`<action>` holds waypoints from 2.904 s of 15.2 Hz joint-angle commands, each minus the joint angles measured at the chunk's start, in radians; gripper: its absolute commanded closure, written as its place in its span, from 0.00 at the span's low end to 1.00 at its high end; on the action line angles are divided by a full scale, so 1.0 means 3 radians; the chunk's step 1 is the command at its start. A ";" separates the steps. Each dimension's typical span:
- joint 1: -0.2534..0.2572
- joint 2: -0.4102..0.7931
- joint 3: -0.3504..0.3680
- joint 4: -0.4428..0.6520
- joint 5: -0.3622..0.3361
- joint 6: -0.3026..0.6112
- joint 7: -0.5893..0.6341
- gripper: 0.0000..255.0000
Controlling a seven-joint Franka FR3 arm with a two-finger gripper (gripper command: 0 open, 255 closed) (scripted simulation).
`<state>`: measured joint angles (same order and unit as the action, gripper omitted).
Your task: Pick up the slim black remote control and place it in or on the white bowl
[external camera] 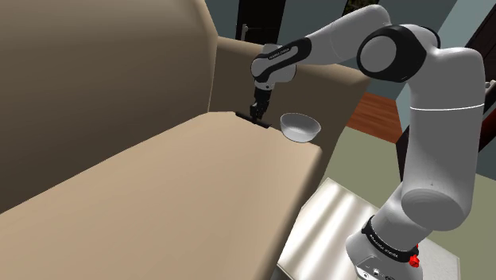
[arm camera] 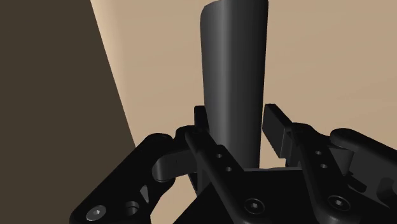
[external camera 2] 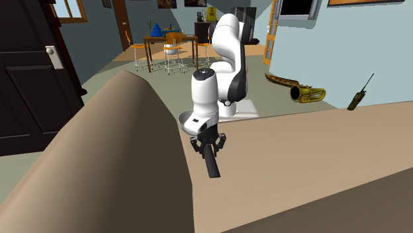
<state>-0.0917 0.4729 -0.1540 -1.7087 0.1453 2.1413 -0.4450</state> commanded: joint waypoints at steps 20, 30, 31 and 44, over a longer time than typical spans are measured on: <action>0.0015 -0.0287 -0.0029 0.0343 -0.0074 -0.0638 0.0073 1.00; 0.0011 -0.0376 -0.0040 0.0664 -0.0101 -0.1045 0.0108 1.00; 0.0010 -0.0381 -0.0041 0.0702 -0.0103 -0.1088 0.0111 1.00; -0.0148 -0.1657 -0.0234 -0.0988 -0.0330 -0.0673 -0.0230 1.00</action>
<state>-0.1295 0.0056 -0.2176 -1.9673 0.0533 1.9313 -0.5026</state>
